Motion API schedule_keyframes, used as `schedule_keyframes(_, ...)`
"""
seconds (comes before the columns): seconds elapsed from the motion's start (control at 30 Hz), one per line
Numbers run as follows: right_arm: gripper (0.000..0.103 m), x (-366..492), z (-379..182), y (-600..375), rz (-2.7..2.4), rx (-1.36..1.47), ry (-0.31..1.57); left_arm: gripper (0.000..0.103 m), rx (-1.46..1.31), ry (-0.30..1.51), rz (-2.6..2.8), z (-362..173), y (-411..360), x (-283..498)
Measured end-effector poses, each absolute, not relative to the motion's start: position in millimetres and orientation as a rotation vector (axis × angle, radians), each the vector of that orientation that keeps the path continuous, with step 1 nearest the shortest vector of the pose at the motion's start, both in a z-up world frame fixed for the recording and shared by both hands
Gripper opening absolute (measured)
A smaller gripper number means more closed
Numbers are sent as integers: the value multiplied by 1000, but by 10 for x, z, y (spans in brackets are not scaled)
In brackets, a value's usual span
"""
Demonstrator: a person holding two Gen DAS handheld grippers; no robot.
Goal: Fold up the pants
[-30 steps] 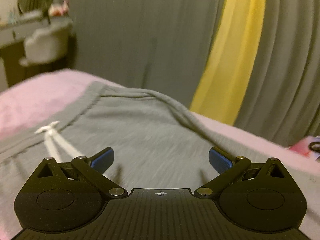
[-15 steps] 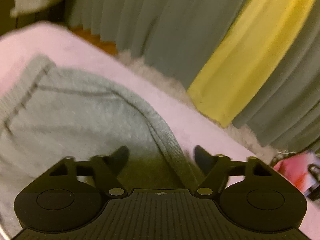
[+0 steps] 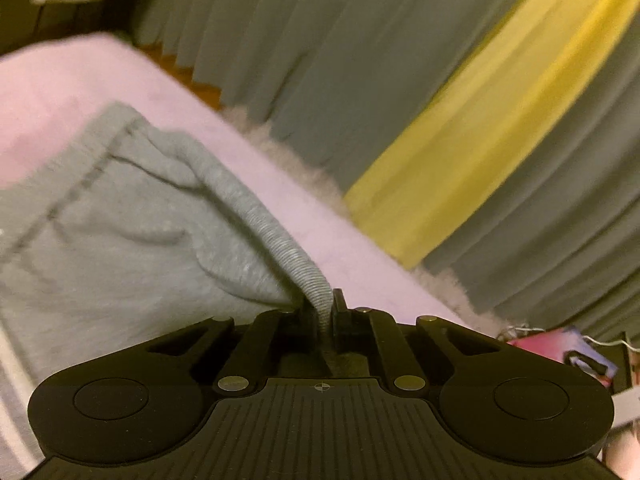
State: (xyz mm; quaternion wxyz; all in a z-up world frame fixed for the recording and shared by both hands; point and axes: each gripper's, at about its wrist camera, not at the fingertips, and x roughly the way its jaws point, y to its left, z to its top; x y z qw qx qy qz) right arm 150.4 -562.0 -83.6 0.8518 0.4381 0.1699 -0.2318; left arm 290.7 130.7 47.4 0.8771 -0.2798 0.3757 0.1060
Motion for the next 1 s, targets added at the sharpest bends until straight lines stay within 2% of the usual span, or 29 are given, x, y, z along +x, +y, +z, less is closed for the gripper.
schedule_keyframes(0.17,5,1233,-626,-5713,-445,1003,293,7,-599,675,169,744,1409,1938)
schedule_keyframes(0.37,5,776,-383,-5896,-461,1086,233,7,-600,704,184,475,1421,801)
schedule_keyframes(0.47,5,566,-337,-5934,-513,1041,277,7,-680,764,219,195,1456,417)
schedule_keyframes(0.6,5,500,-400,-6052,-585,1014,442,11,-722,863,273,-176,1579,364)
schedule_keyframes(0.63,5,499,-435,-6076,-602,1016,492,14,-748,862,289,-152,1609,371)
schedule_keyframes(0.67,6,494,-476,-6091,-607,1018,521,27,-776,846,309,-138,1656,384)
schedule_keyframes(0.7,9,502,-511,-6101,-599,1015,551,49,-792,820,320,-117,1705,417)
schedule_keyframes(0.77,11,485,-570,-6105,-590,1028,597,72,-791,764,378,-96,1751,449)
schedule_keyframes(0.83,22,488,-604,-6108,-559,1054,616,73,-799,735,408,-126,1865,514)
schedule_keyframes(0.87,31,516,-617,-6115,-539,1056,628,73,-821,737,420,-181,1900,587)
schedule_keyframes(0.9,35,551,-626,-6124,-524,1057,643,71,-853,742,423,-245,1982,629)
schedule_keyframes(0.93,35,584,-640,-6128,-505,1062,660,68,-886,741,430,-283,2052,665)
schedule_keyframes(1.0,35,622,-632,-6117,-471,1064,666,52,-937,736,436,-335,2153,685)
